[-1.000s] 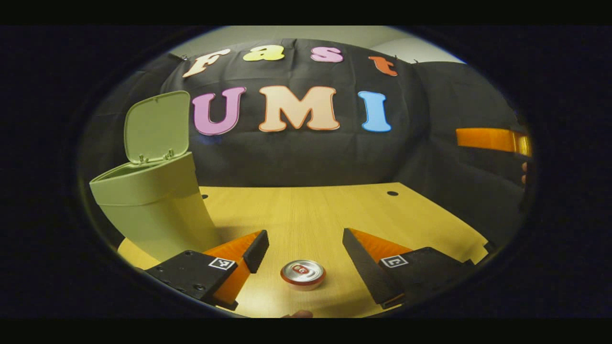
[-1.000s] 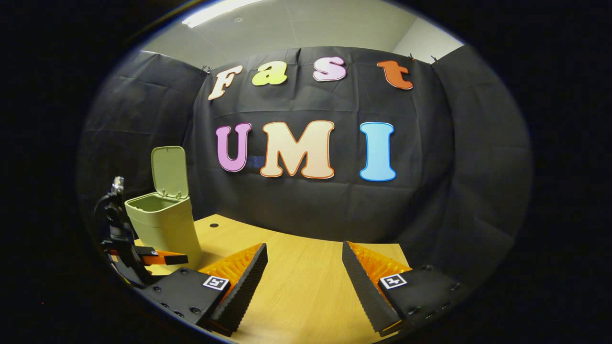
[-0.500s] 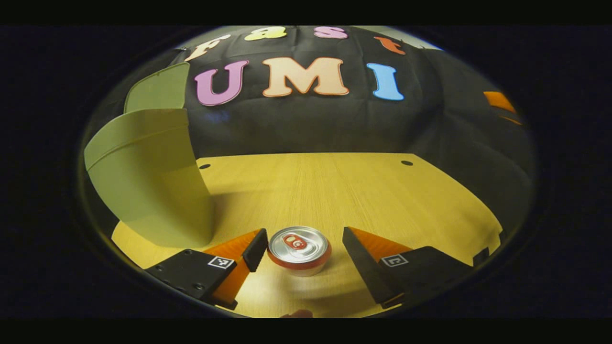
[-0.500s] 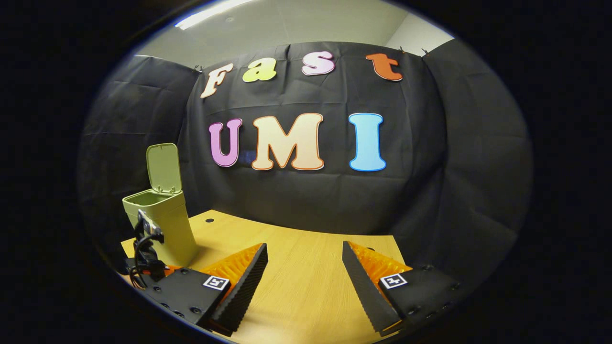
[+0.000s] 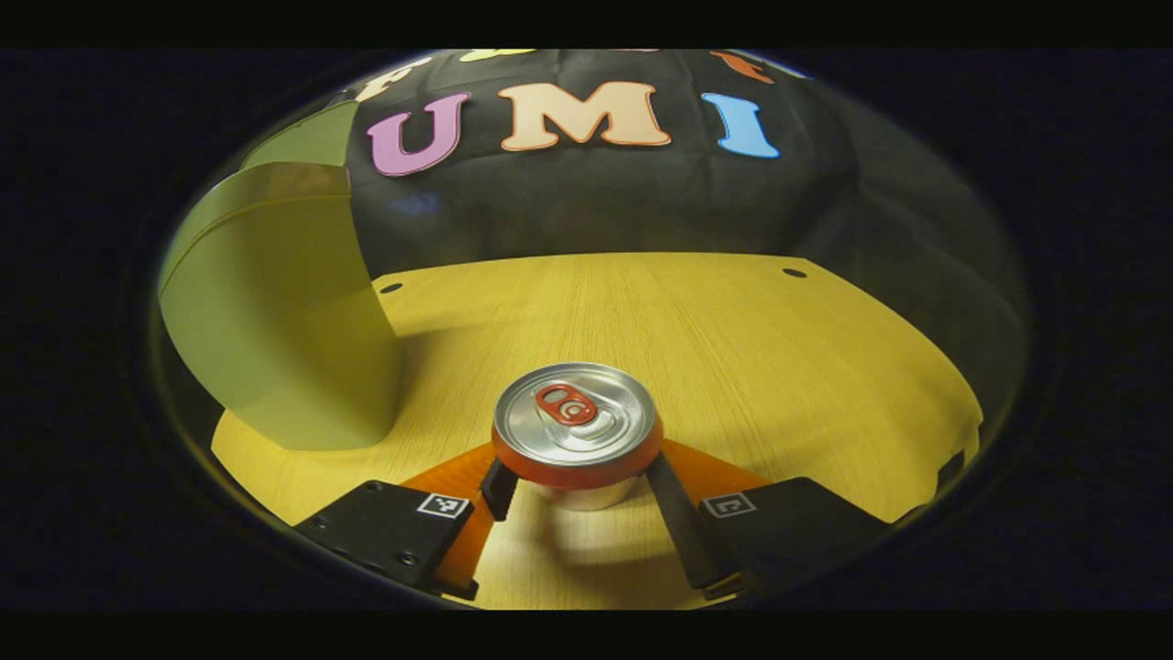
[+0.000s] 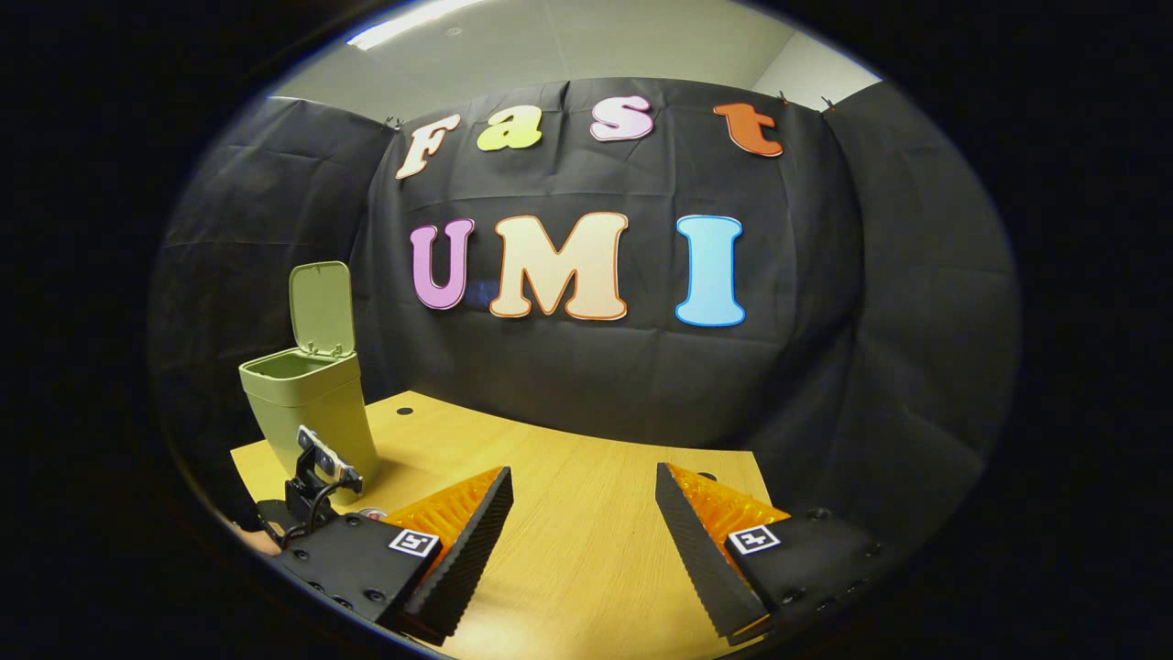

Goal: Press the lid of the desktop garbage bin to open it, pick up the crumpled paper on the desktop and throw it into the bin, then pick up the pop can on the desktop and drop it into the bin, and finally close the garbage bin lid.

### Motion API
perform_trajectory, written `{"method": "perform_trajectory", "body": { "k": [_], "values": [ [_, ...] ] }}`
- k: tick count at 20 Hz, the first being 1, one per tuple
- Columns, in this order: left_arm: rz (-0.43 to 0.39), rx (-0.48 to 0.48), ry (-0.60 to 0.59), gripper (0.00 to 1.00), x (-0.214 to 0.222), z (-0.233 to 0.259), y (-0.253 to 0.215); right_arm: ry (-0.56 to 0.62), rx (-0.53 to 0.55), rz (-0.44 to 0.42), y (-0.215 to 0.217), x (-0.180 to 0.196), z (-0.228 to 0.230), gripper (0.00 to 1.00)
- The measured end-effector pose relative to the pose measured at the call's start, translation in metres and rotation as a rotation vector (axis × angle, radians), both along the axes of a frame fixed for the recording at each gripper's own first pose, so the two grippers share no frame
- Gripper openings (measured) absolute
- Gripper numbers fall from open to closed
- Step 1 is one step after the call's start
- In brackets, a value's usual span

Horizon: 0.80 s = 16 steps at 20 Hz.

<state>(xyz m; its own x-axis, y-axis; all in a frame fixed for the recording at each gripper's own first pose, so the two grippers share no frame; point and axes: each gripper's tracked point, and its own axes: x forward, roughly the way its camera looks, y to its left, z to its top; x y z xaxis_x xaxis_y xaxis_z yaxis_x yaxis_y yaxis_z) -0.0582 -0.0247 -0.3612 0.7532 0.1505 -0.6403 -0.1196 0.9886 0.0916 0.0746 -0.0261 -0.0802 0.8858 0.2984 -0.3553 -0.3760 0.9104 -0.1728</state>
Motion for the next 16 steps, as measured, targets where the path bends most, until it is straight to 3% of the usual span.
{"method": "perform_trajectory", "body": {
  "k": [7,16],
  "values": [
    [-0.03,0.017,-0.194,0.76,0.046,0.095,0.005,-0.008,0.009,0.016,0.012,-0.006,-0.001,0.98],
    [-0.011,0.079,-0.444,0.76,0.094,0.223,0.037,-0.01,0.032,0.03,0.029,-0.013,-0.004,1.0]
  ]
}}
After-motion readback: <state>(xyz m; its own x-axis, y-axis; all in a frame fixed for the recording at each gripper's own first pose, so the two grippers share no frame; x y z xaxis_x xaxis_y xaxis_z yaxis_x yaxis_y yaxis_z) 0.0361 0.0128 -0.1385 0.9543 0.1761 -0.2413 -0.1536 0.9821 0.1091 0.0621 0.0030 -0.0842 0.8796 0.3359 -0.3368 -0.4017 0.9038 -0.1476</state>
